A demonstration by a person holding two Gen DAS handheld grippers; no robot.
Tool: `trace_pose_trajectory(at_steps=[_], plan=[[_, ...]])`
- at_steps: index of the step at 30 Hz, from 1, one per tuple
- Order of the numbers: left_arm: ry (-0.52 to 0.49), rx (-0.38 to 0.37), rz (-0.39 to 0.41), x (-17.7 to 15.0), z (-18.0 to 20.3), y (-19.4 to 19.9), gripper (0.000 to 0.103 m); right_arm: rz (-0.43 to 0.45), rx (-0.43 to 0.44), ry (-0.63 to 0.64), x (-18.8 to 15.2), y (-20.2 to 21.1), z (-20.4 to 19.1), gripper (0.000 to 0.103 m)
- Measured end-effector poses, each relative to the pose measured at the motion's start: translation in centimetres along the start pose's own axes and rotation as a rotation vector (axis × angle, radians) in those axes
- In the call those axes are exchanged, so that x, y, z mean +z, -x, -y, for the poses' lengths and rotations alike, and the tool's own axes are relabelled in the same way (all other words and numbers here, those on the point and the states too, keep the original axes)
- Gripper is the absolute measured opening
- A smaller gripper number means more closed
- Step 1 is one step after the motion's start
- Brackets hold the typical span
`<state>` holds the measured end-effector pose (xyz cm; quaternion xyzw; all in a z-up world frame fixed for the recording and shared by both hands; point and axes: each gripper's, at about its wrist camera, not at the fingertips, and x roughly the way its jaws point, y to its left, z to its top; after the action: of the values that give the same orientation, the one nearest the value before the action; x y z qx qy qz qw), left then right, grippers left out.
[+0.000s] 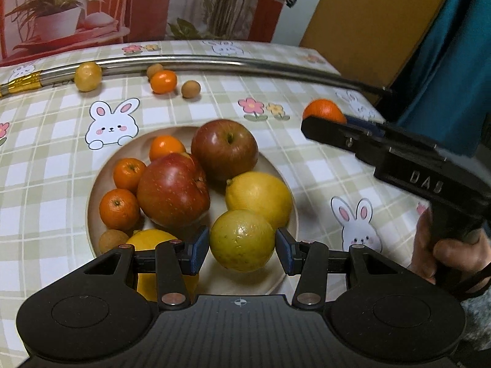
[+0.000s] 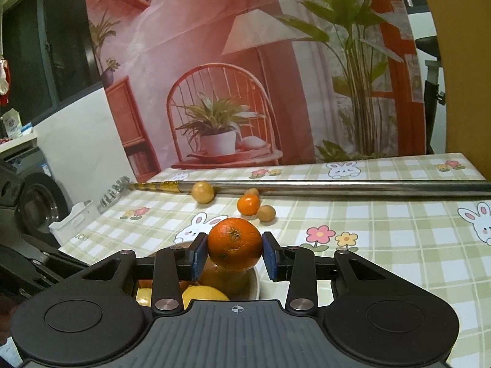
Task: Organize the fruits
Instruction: 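Carry the grapefruit and orange over the cream plate, then lower the grapefruit and orange onto the plate and open both grippers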
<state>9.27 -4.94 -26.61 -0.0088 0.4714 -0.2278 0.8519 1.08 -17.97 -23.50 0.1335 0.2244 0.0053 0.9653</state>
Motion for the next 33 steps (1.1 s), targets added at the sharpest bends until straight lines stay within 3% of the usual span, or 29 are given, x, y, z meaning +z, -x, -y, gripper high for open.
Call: trace_pose_trajectory(at_steps=[9, 21, 33], plan=[[-0.081, 0.022, -0.054, -0.5, 1.0, -1.8, 0.050, -0.001, 0.000, -0.025, -0.2, 0.2, 0.2, 0.035], [-0.115, 0.002, -0.038, -0.6, 1.7, -2.3, 0.050, -0.018, 0.001, -0.030, -0.4, -0.5, 0.1, 0.035], [-0.040, -0.048, 0.005, -0.9, 0.7, -1.0, 0.057, -0.039, -0.003, -0.011, -0.5, -0.7, -0.6, 0.035]])
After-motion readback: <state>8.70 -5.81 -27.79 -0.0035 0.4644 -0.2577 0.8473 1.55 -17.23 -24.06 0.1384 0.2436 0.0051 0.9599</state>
